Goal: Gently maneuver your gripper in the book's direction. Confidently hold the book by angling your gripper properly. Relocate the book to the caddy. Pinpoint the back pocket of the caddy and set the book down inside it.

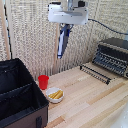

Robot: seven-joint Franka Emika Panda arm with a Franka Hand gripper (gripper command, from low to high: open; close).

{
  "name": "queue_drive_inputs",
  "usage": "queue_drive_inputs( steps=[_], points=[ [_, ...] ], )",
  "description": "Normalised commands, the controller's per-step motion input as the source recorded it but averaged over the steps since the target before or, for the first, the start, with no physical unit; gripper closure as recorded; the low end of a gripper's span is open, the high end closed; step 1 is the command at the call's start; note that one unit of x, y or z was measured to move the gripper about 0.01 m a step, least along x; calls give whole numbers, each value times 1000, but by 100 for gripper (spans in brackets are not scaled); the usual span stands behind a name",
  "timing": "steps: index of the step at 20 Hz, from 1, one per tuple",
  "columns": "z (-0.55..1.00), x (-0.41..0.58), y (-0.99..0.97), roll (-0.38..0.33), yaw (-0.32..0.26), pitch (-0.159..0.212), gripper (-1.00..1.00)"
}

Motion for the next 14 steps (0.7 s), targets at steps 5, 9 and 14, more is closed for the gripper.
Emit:
queue_drive_inputs(
  steps=[5, 9, 14],
  points=[
    [483, 126, 701, 80, -74, 43, 100],
    [475, 181, 759, 68, -50, 64, 100],
    [519, 278, 815, 42, -36, 64, 100]
  ],
)
